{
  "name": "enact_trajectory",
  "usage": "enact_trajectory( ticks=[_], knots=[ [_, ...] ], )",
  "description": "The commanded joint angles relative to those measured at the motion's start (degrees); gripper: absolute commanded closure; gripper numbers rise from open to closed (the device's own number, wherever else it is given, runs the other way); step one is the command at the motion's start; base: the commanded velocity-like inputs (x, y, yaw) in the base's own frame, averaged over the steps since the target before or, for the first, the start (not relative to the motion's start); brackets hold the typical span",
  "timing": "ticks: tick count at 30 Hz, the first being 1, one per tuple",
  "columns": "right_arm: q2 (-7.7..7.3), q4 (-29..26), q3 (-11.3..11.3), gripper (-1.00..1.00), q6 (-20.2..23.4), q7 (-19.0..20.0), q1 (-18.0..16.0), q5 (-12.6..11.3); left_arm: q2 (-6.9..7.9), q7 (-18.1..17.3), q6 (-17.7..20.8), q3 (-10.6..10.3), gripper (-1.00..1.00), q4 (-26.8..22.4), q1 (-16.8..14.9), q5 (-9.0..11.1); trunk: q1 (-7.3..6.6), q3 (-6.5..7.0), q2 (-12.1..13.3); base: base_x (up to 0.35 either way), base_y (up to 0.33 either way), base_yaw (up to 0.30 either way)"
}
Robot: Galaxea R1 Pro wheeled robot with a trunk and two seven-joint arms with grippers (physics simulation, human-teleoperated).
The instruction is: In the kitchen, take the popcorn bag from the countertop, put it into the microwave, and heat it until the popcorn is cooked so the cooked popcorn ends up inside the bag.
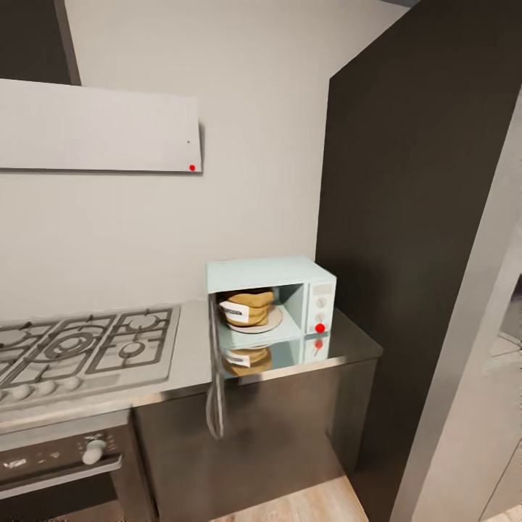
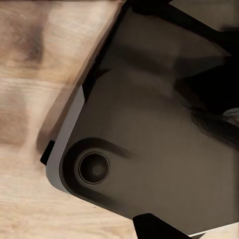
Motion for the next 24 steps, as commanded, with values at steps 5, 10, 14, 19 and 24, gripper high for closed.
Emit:
enact_trajectory(
  ticks=[5,10,14,19,24],
  knots=[
    [0.07,0.1,0.3,-1.00,0.0,0.1,0.0,0.3,-0.02,0.0,-0.1,0.3,-1.00,-0.1,0.0,0.0,0.00,-0.07,0.0,0.000,-0.285,0.224],
    [0.09,0.1,0.3,-1.00,0.0,0.1,0.0,0.4,-0.02,0.0,-0.1,0.3,-1.00,-0.1,0.0,0.0,0.00,-0.07,0.0,0.000,-0.285,0.270],
    [0.09,0.1,0.3,-1.00,-0.1,0.1,0.0,0.4,-0.02,0.0,-0.1,0.3,-1.00,-0.2,0.0,0.0,0.00,-0.07,0.0,0.000,-0.285,0.273],
    [0.06,0.1,0.3,-1.00,0.0,0.2,0.0,0.4,0.01,0.0,-0.1,0.4,-1.00,-0.2,0.0,0.0,0.00,-0.07,0.0,0.000,-0.236,0.250],
    [0.06,0.1,0.3,-1.00,-0.4,0.2,0.0,0.4,0.06,0.0,-0.1,0.4,-1.00,-0.2,0.0,0.0,0.00,-0.07,0.0,0.000,-0.034,0.046]
  ],
)
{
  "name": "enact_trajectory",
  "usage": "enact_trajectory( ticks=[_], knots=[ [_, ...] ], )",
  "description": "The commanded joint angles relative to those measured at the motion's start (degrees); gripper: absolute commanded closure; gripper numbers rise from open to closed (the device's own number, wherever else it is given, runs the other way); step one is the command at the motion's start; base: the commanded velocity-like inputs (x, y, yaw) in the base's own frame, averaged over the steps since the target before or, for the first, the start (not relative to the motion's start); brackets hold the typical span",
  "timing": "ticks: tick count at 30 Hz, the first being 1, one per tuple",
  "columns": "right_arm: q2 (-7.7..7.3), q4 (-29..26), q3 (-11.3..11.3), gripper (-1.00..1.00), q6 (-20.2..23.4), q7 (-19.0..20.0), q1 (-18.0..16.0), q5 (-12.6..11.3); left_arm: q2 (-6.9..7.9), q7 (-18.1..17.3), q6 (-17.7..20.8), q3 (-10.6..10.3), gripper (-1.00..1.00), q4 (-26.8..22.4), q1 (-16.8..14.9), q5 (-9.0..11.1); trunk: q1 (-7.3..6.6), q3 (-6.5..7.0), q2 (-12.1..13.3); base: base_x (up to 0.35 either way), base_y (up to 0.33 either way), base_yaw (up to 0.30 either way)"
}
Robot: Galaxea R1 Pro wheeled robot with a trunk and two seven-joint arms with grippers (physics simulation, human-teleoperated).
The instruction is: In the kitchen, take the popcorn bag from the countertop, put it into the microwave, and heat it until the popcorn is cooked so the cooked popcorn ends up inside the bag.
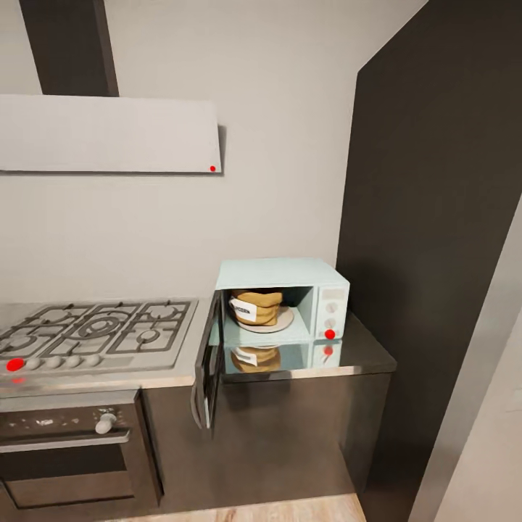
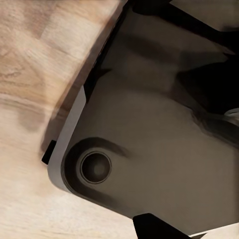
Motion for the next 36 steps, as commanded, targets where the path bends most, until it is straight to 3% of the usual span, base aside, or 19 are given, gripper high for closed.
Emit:
enact_trajectory(
  ticks=[1,14,18,21,23,24,26,27,29,31,33,36],
  knots=[
    [-0.03,0.1,0.3,-1.00,-0.1,0.2,-0.1,0.3,-0.02,0.0,-0.1,0.3,-1.00,-0.1,0.0,0.0,0.00,-0.07,0.0,0.000,-0.006,0.008],
    [0.05,0.1,0.3,-1.00,-0.2,0.1,-0.1,0.4,0.09,0.1,-0.1,0.0,-1.00,-0.4,0.0,-0.4,0.00,-0.07,0.0,0.000,-0.001,0.001],
    [0.14,0.1,0.3,-1.00,-0.2,-0.5,-0.1,0.4,2.00,-0.1,0.2,-0.3,-1.00,-4.4,0.0,-1.4,0.00,-0.07,0.0,0.000,0.000,0.000],
    [0.18,0.1,0.3,-1.00,-0.2,-2.0,-0.1,0.4,3.86,-0.1,2.0,-0.4,-1.00,-14.3,0.0,-2.8,0.00,-0.07,0.0,0.000,0.000,0.000],
    [0.19,0.1,0.3,-1.00,-0.2,-2.4,-0.1,0.4,5.44,-0.2,6.4,-0.4,-1.00,-21.9,0.0,-3.4,0.00,-0.07,0.0,0.000,0.000,0.000],
    [0.19,0.1,0.3,-1.00,-0.2,-2.6,-0.1,0.4,7.17,-0.4,13.1,-0.3,-1.00,-29.9,0.0,-3.6,0.00,-0.07,0.0,0.000,0.000,0.000],
    [0.19,0.1,0.3,-1.00,-0.2,-2.7,0.0,0.4,8.35,-0.4,19.2,-0.2,-1.00,-38.5,0.0,-3.7,0.00,-0.07,0.0,0.000,0.000,0.000],
    [0.19,0.1,0.3,-1.00,-0.2,-2.7,0.0,0.4,8.68,-0.2,21.6,-0.2,-1.00,-43.1,0.0,-3.8,0.00,-0.07,0.0,0.000,0.000,0.000],
    [0.19,0.1,0.3,-1.00,-0.2,-2.7,0.0,0.4,9.44,-0.1,26.6,0.0,-1.00,-56.8,0.0,-3.9,0.00,-0.07,0.0,0.000,0.000,0.000],
    [0.18,0.1,0.3,-1.00,-0.2,-2.8,0.0,0.4,9.68,0.0,28.9,0.1,-1.00,-67.9,0.0,-3.8,0.00,-0.07,0.0,0.000,0.000,0.000],
    [0.14,0.1,0.3,-1.00,-0.3,-2.8,-0.1,0.4,9.63,0.2,29.7,0.1,-1.00,-73.4,-0.3,-3.8,0.00,-0.07,0.0,0.000,0.000,0.000],
    [0.11,0.1,0.3,-1.00,-0.4,-3.0,0.0,0.4,9.50,0.3,30.2,0.1,-1.00,-75.4,-6.5,-3.3,0.00,-0.07,0.0,0.000,0.000,0.000]
  ],
)
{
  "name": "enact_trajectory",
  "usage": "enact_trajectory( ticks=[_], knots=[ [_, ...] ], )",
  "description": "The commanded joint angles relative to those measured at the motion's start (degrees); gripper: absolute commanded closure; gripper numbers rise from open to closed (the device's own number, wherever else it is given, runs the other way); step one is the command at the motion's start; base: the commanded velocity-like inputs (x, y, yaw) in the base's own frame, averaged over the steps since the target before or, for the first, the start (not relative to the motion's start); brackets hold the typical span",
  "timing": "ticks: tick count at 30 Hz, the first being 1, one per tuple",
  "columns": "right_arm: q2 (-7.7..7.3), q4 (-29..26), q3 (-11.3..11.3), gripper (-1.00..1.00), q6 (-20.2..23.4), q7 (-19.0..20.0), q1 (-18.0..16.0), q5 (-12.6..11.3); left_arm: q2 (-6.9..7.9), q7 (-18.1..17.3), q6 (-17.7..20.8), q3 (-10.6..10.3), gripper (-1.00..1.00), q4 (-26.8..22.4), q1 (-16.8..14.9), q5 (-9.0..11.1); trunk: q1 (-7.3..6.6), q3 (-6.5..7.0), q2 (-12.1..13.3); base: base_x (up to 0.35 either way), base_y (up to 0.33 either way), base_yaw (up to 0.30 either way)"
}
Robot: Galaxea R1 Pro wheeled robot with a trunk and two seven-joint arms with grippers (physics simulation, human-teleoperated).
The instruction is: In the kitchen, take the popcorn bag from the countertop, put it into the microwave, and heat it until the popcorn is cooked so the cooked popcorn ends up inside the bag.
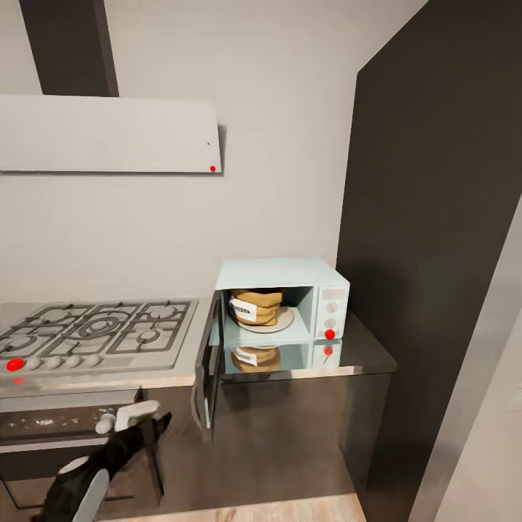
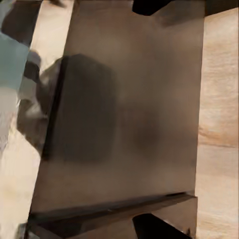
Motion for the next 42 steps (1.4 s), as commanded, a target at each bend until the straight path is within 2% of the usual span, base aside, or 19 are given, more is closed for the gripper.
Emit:
enact_trajectory(
  ticks=[1,2,5,7,8,10,12,13,14,17,18,22,25,32,33,35,37,42],
  knots=[
    [-0.02,0.1,0.3,-1.00,0.0,0.0,-0.1,0.3,-0.04,0.1,0.5,0.1,-1.00,0.2,-2.6,0.5,0.00,-0.09,-0.1,0.000,0.000,0.000],
    [-0.02,0.1,0.3,-1.00,0.0,-0.1,-0.1,0.3,-0.20,0.8,1.0,0.0,-1.00,1.0,-6.5,0.6,0.00,-0.09,-0.1,0.000,0.000,0.000],
    [-0.04,0.1,0.3,-1.00,0.0,-0.4,-0.1,0.3,-0.27,4.4,4.2,0.0,-1.00,2.4,-13.6,0.6,0.00,-0.09,-0.1,0.000,0.000,0.000],
    [-0.11,0.1,0.3,-1.00,0.0,-0.4,-0.1,0.3,-0.17,5.7,5.4,0.0,-1.00,3.1,-16.8,0.6,0.00,-0.09,-0.1,0.000,0.000,0.000],
    [-0.16,0.1,0.3,-1.00,0.0,-0.4,-0.1,0.3,-0.09,6.3,5.9,0.0,-1.00,3.6,-19.4,0.5,0.00,-0.09,-0.1,0.000,0.000,0.000],
    [-0.18,0.1,0.3,-1.00,0.0,-0.4,-0.1,0.4,0.01,6.1,6.2,0.0,-1.00,3.6,-21.0,0.4,0.00,-0.09,-0.1,0.000,0.000,0.000],
    [-0.25,0.1,0.3,-1.00,0.0,-0.4,-0.1,0.3,0.33,4.4,7.3,-0.4,-1.00,3.0,-21.6,0.4,0.00,-0.09,-0.1,0.000,0.000,0.000],
    [-0.45,0.1,0.2,-1.00,-0.1,-0.4,-0.1,0.1,0.25,-5.9,7.5,-5.1,-1.00,3.1,-21.8,-1.3,0.00,-0.09,-0.1,0.000,0.000,0.000],
    [-0.53,0.1,0.2,-1.00,0.1,-0.4,-0.1,0.0,0.29,-8.6,7.2,-6.9,-1.00,3.1,-21.8,-2.4,0.00,-0.09,-0.1,0.000,0.000,0.000],
    [-0.57,0.1,0.1,-1.00,0.3,-0.4,-0.1,0.0,0.21,-10.4,4.8,-12.9,-1.00,4.3,-21.8,-4.2,0.00,-0.09,-0.1,0.000,0.000,0.000],
    [-0.50,0.1,0.1,-1.00,0.2,-0.4,-0.1,0.0,0.31,-10.4,4.6,-14.1,-1.00,4.9,-21.8,-4.3,0.00,-0.09,-0.1,0.000,0.000,0.000],
    [-0.49,0.1,0.1,-1.00,0.1,-0.4,-0.1,0.0,0.40,-10.6,2.0,-15.5,-1.00,9.4,-21.8,-4.6,0.00,-0.09,-0.1,0.000,0.000,0.000],
    [-0.50,0.1,0.0,-1.00,0.1,-0.4,-0.1,0.0,0.43,-10.8,-2.3,-15.7,-1.00,14.4,-21.8,-4.6,0.00,-0.09,-0.1,0.000,0.000,0.000],
    [-0.11,0.1,0.0,-1.00,0.1,-0.4,-0.1,-0.2,0.39,-11.0,-4.5,-15.8,-1.00,15.6,-21.8,-4.6,0.00,-0.09,-0.1,0.000,0.000,0.000],
    [-0.05,0.1,-0.1,-1.00,0.1,-0.5,-0.1,-0.3,0.36,-11.1,-4.5,-16.3,-1.00,15.5,-21.8,-4.6,0.00,-0.09,-0.1,0.000,0.000,-0.005],
    [0.04,0.1,-0.1,-1.00,0.2,-0.5,-0.1,-0.4,0.38,-12.4,-4.6,-19.3,-1.00,15.2,-21.8,-4.6,0.00,-0.07,-0.1,0.000,0.000,-0.106],
    [0.06,0.1,-0.2,-1.00,0.2,-0.5,-0.1,-0.4,0.29,-13.5,-4.6,-21.2,-1.00,15.0,-21.8,-4.7,0.00,-0.01,-0.1,0.000,0.000,-0.192],
    [0.07,0.2,-0.2,-1.00,0.3,-0.5,-0.1,-0.4,0.01,-13.8,-4.6,-22.1,-1.00,14.8,-21.8,-4.7,0.00,0.15,-0.1,0.000,0.000,-0.220]
  ],
)
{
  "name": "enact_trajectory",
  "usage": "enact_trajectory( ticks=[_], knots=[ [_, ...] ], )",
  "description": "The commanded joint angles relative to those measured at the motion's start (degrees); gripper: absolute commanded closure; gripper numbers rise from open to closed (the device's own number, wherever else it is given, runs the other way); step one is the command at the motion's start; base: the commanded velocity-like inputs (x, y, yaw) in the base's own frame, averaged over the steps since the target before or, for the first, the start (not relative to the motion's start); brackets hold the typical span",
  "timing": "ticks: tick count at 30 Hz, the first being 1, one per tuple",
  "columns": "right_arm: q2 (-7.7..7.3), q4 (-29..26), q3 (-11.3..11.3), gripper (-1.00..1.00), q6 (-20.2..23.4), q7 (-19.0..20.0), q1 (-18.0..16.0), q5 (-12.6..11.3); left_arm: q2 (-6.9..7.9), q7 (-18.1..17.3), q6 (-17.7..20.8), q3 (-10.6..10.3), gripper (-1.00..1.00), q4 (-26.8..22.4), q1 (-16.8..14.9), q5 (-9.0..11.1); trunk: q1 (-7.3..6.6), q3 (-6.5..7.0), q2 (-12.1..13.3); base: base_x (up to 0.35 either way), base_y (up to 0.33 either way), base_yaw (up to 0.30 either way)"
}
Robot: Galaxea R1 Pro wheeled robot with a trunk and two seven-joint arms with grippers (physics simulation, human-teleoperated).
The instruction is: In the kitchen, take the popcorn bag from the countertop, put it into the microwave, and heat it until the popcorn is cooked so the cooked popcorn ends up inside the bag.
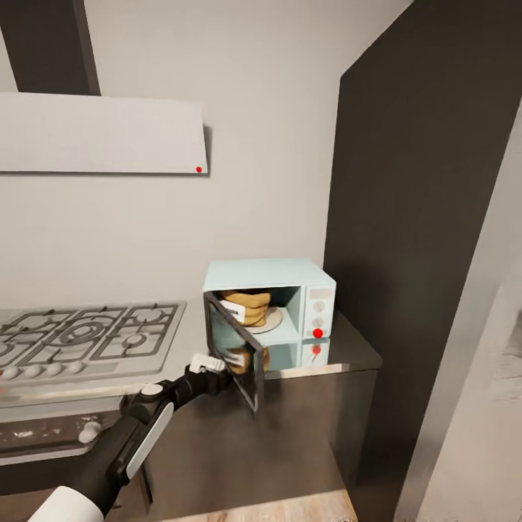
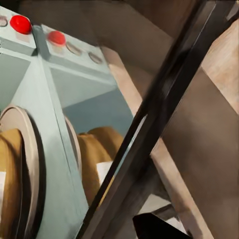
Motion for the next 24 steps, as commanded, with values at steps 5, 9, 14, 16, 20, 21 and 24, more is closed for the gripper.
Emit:
enact_trajectory(
  ticks=[5,9,14,16,20,21,24],
  knots=[
    [-0.01,0.1,0.2,-1.00,0.0,0.2,-0.1,0.2,-0.10,0.0,0.4,-0.1,-1.00,-0.1,0.0,0.6,0.00,0.09,-0.1,0.000,0.000,-0.223],
    [-0.01,0.1,0.2,-1.00,0.0,0.2,-0.1,0.2,-0.57,0.2,0.4,0.0,-1.00,-0.1,0.0,0.6,0.00,0.22,-0.1,0.000,0.000,-0.223],
    [-0.01,0.1,0.2,-1.00,0.1,0.2,-0.1,0.2,-0.69,0.6,0.5,0.4,-1.00,-1.2,0.0,0.7,0.00,0.39,-0.1,0.000,0.000,-0.223],
    [-0.01,0.1,0.2,-1.00,0.1,0.2,-0.1,0.2,-0.97,0.7,0.5,0.4,-1.00,-2.3,0.0,0.6,0.00,0.45,-0.1,0.000,0.000,-0.223],
    [-0.01,0.1,0.2,-1.00,0.0,0.2,-0.1,0.2,-4.92,6.2,0.5,0.4,-1.00,-2.0,0.0,0.0,0.00,0.59,-0.1,0.000,0.000,-0.222],
    [-0.01,0.1,0.2,-1.00,0.0,0.2,-0.1,0.2,-5.38,8.0,0.4,0.4,-1.00,-2.1,0.0,-0.1,0.00,0.62,-0.1,0.000,0.000,-0.222],
    [-0.13,0.0,0.2,-1.00,0.0,0.2,-0.1,0.2,-5.79,10.3,-3.4,0.4,-1.00,-2.2,0.0,-0.2,0.00,0.72,-0.1,0.000,0.000,-0.223]
  ],
)
